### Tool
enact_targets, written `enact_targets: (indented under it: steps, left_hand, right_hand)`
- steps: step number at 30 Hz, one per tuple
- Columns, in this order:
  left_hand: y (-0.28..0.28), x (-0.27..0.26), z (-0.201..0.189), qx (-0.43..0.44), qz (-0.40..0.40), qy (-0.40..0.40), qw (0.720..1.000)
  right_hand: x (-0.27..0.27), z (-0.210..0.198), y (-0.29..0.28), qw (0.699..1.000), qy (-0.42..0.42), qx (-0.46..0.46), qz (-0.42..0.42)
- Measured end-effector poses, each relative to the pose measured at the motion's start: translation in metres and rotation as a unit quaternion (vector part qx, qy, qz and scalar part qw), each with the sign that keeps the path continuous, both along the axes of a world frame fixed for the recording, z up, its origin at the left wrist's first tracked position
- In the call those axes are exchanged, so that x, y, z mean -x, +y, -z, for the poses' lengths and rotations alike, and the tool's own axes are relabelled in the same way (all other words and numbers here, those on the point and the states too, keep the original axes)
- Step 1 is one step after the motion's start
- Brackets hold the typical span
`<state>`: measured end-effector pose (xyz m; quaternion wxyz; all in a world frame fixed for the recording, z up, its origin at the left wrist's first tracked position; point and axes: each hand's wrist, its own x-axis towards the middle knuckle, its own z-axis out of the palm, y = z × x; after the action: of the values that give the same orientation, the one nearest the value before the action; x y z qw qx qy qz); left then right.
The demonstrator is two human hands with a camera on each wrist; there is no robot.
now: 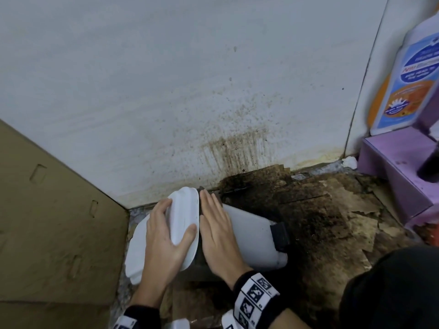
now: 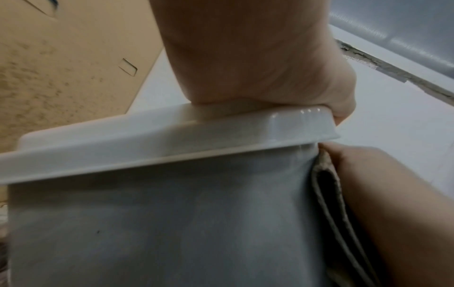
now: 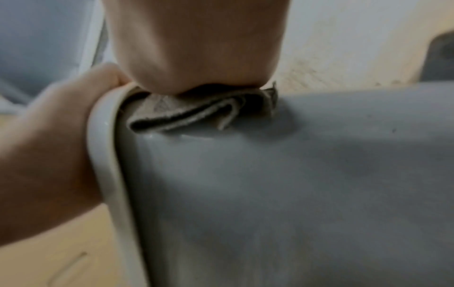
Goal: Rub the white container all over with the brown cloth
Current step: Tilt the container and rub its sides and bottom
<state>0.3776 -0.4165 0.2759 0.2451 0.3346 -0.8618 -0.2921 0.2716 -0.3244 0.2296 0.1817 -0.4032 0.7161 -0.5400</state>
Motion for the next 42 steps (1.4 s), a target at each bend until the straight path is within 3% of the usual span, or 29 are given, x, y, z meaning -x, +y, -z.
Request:
enact_targets:
  steps: [4,11,17,23,27,34,42]
  left_hand:
    - [0.0,-0.001,-0.001,-0.013,0.005,0.007,1.0]
    - [-0.003,-0.002,-0.002,-0.023,-0.004,0.016,1.0]
    - [-0.003,-0.004,-0.003,-0.019,-0.005,0.008,1.0]
    - [-0.003,-0.004,-0.004,-0.019,0.001,0.002,1.0]
    - [-0.003,-0.004,-0.006,-0.025,0.0,0.003,1.0]
    - [-0.011,-0.01,-0.006,-0.063,-0.019,0.017,0.998]
    - [-0.009,-0.011,-0.006,-0.062,-0.013,0.017,0.998]
  right_hand:
    - [0.009,0.014,0.011,0.999,0.053,0.005,-0.013]
    - [0.042,0.092,0.049,0.993,-0.044,-0.072,0.078]
    - [0.022,0.055,0.021,0.987,-0.086,-0.07,0.112]
    - [-0.007,0.004,0.005,1.0,0.001,-0.003,0.02]
    - [0.007,0.034,0.028,0.998,0.054,0.007,0.024]
    - [0.027,0.112,0.074,0.986,-0.013,-0.101,0.135]
    - [0.014,0.095,0.053,0.974,-0.072,-0.109,0.185]
